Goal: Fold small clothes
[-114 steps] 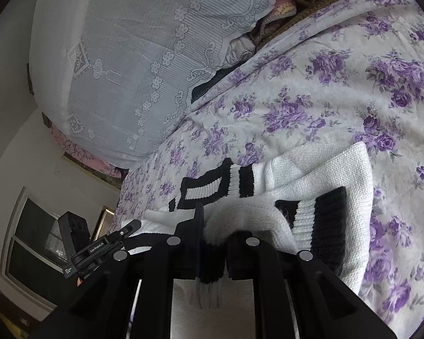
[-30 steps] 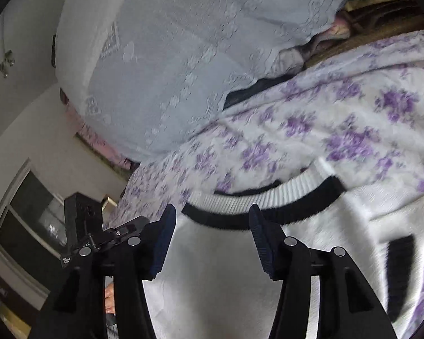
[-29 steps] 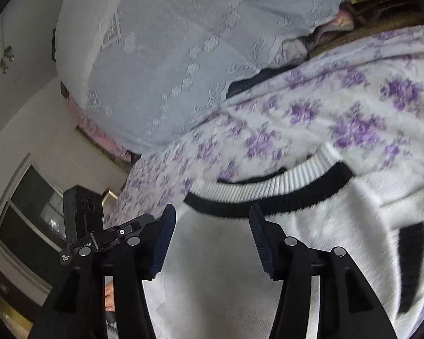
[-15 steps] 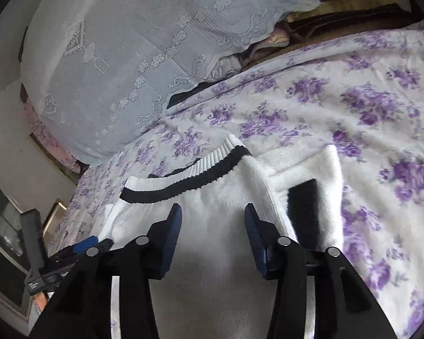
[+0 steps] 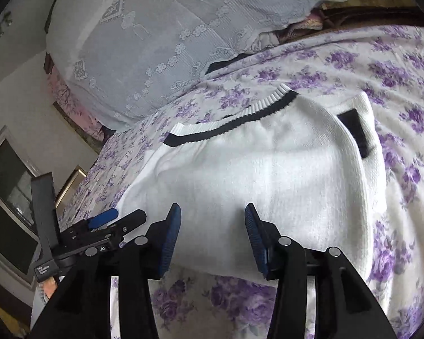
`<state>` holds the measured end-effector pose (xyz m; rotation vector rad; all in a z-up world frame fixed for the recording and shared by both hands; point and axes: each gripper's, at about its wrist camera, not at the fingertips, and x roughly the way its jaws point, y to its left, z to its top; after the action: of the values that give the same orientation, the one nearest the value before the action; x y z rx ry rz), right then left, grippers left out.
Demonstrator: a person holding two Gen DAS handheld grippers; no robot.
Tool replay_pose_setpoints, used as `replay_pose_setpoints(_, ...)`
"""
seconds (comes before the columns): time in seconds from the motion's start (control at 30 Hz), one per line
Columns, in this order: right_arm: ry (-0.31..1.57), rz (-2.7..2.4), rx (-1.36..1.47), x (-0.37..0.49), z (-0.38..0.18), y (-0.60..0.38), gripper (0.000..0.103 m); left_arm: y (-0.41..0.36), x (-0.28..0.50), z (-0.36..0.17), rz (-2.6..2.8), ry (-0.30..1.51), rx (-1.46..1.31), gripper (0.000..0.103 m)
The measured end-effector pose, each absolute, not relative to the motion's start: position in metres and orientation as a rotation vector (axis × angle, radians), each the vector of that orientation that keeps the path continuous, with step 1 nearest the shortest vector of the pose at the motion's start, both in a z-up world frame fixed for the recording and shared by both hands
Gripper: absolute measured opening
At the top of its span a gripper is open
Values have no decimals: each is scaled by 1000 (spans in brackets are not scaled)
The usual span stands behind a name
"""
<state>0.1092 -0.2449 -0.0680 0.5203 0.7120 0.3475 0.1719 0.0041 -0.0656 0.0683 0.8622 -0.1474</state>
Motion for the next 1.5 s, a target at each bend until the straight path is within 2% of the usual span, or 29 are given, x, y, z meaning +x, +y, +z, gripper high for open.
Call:
replay_pose_setpoints(0.1, 726, 359, 622, 108, -79, -264, 37, 6, 180, -77, -124, 908, 79, 99)
replay_pose_setpoints(0.23, 716, 316, 651, 100, -82, -279, 35, 5, 176, -77, -117, 892, 94, 99)
replay_pose_setpoints(0.4, 677, 231, 684, 87, -81, -297, 37, 8, 173, -70, -110, 869, 77, 99)
replay_pose_setpoints(0.43, 668, 225, 676, 86, -79, -296, 39, 8, 172, -68, -110, 860, 78, 99)
replay_pose_setpoints(0.5, 652, 237, 653, 87, -72, -291, 50, 7, 171, -62, -107, 837, 85, 99)
replay_pose_setpoints(0.53, 646, 246, 637, 89, -69, -288, 51, 6, 171, -60, -102, 825, 89, 99)
replay_pose_setpoints(0.83, 657, 309, 590, 137, -45, -266, 51, -1, 202, -44, -86, 785, 61, 99)
replay_pose_setpoints(1.03, 700, 272, 636, 176, -67, -268, 55, -6, 234, -62, -73, 830, 69, 99)
replay_pose_setpoints(1.37, 661, 282, 654, 173, -74, -289, 53, -3, 235, -65, -85, 829, 69, 99)
replay_pose_setpoints(1.5, 630, 232, 702, 167, -78, -313, 53, 31, 247, -63, 24, 851, -1, 99)
